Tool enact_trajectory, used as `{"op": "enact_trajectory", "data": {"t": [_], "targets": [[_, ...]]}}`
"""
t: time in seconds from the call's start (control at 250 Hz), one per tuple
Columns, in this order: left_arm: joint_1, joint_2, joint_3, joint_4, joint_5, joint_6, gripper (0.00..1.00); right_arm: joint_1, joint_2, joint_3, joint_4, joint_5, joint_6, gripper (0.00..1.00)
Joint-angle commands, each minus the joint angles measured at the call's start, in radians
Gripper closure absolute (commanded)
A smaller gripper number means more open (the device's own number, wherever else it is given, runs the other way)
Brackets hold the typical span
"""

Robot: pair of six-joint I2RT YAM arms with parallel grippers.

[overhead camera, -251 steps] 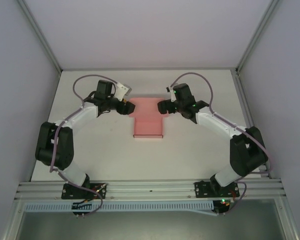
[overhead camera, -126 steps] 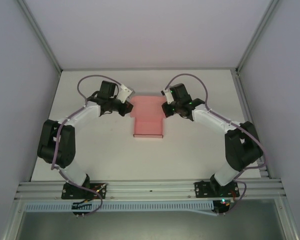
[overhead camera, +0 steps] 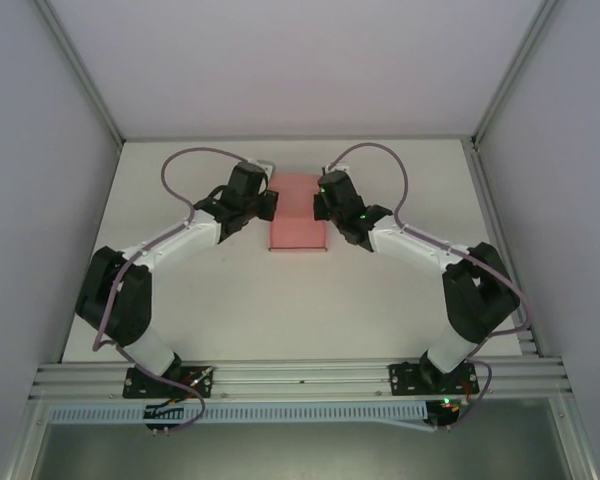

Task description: Assemble paper box

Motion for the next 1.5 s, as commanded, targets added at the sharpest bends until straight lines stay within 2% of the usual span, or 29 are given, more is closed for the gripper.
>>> {"op": "enact_trajectory", "data": {"t": [0.0,0.128,0.351,0.523,0.691,0.906,1.118,1.182,1.226,1.246,1.29,1.35,1.381,1.493], "targets": [[-0.035,0.029,-0.017,0.18,-0.02,-0.175,1.0,0.036,0.05,-0.018,0.217,0.023,0.2,0.9],[-0.035,0.048,-0.064,0.301,0.009,-0.203,1.0,0.053,0.073,-0.053,0.338,0.025,0.216,0.9],[-0.033,0.107,-0.139,0.475,0.054,-0.144,1.0,0.062,0.104,-0.068,0.313,0.003,0.14,0.9],[-0.029,0.143,-0.14,0.472,0.099,-0.174,1.0,0.073,0.105,-0.152,0.376,0.003,0.143,0.93],[-0.033,0.11,-0.2,0.529,0.15,-0.137,1.0,0.094,0.089,-0.207,0.407,-0.011,0.123,0.93],[-0.04,0.035,-0.399,0.646,0.188,-0.051,1.0,0.144,0.022,-0.316,0.419,0.062,0.06,0.91],[-0.047,-0.046,-0.483,0.69,0.236,-0.033,0.79,0.192,-0.029,-0.388,0.427,0.139,0.014,0.88],[-0.048,-0.069,-0.486,0.661,0.239,-0.027,0.64,0.208,-0.041,-0.401,0.431,0.155,-0.013,0.86],[-0.048,-0.087,-0.491,0.639,0.237,-0.024,0.58,0.217,-0.046,-0.406,0.426,0.173,-0.018,0.84],[-0.049,-0.097,-0.494,0.627,0.235,-0.023,0.52,0.22,-0.046,-0.406,0.423,0.177,-0.019,0.84],[-0.049,-0.115,-0.501,0.607,0.231,-0.022,0.31,0.224,-0.045,-0.406,0.412,0.182,-0.02,0.83],[-0.049,-0.143,-0.519,0.579,0.221,-0.014,0.15,0.23,-0.043,-0.409,0.399,0.196,-0.016,0.82],[-0.049,-0.16,-0.53,0.558,0.202,-0.018,0.01,0.233,-0.042,-0.41,0.395,0.206,-0.012,0.81],[-0.049,-0.22,-0.549,0.468,0.137,-0.028,0.0,0.242,-0.049,-0.422,0.384,0.211,-0.006,0.77]]}}
